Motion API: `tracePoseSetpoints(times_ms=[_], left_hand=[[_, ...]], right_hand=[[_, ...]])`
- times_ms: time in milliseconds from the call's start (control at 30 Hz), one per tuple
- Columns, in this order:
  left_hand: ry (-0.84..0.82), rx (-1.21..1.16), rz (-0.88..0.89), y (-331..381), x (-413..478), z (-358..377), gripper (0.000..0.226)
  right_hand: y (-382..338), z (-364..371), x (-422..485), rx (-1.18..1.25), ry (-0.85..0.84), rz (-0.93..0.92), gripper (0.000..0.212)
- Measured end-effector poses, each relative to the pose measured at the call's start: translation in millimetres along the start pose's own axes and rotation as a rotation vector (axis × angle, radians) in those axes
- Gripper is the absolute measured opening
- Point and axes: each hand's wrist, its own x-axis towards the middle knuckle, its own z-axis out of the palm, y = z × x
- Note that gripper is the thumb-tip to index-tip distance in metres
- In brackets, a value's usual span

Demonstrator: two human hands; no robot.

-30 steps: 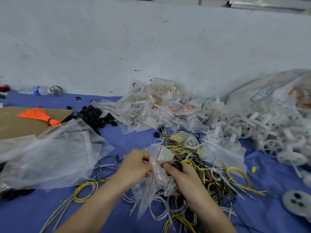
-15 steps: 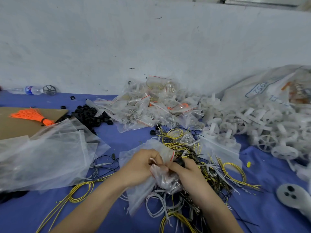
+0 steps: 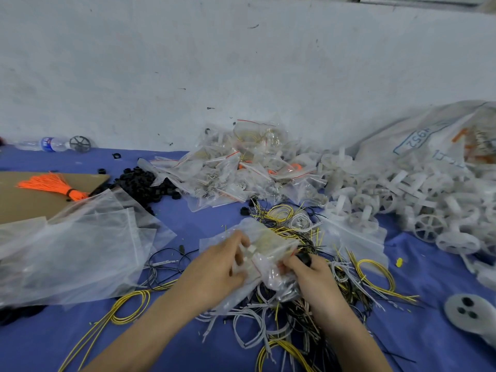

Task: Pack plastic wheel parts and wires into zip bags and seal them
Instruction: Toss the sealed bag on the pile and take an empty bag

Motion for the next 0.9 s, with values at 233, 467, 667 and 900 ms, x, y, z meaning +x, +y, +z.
tracePoseSetpoints(times_ms=[233,467,667,900], left_hand=[[0.2,0.045,-0.093,-2.4,-5.8,2.3,0.013],[0.261,0.133,-0.118,17.9,-4.6,7.9,0.007],[0.202,0.01,-0.127,37.5,-7.2,28.8,0.005],[0.317,-0.576,-0.235,48.8,-4.4,20.8,0.025]], right_hand=[[0.4,-15.7,5.2,0.09,-0.003,0.161,0.011],[-1.4,-29.5,-7.4,0.94,-0.415,0.346,0.049],[-29.0,20.8,-20.9,1.111,-0.236,0.183,0.015],[0.1,34.8,-12.9,0.45,0.292,-0.124,0.018]])
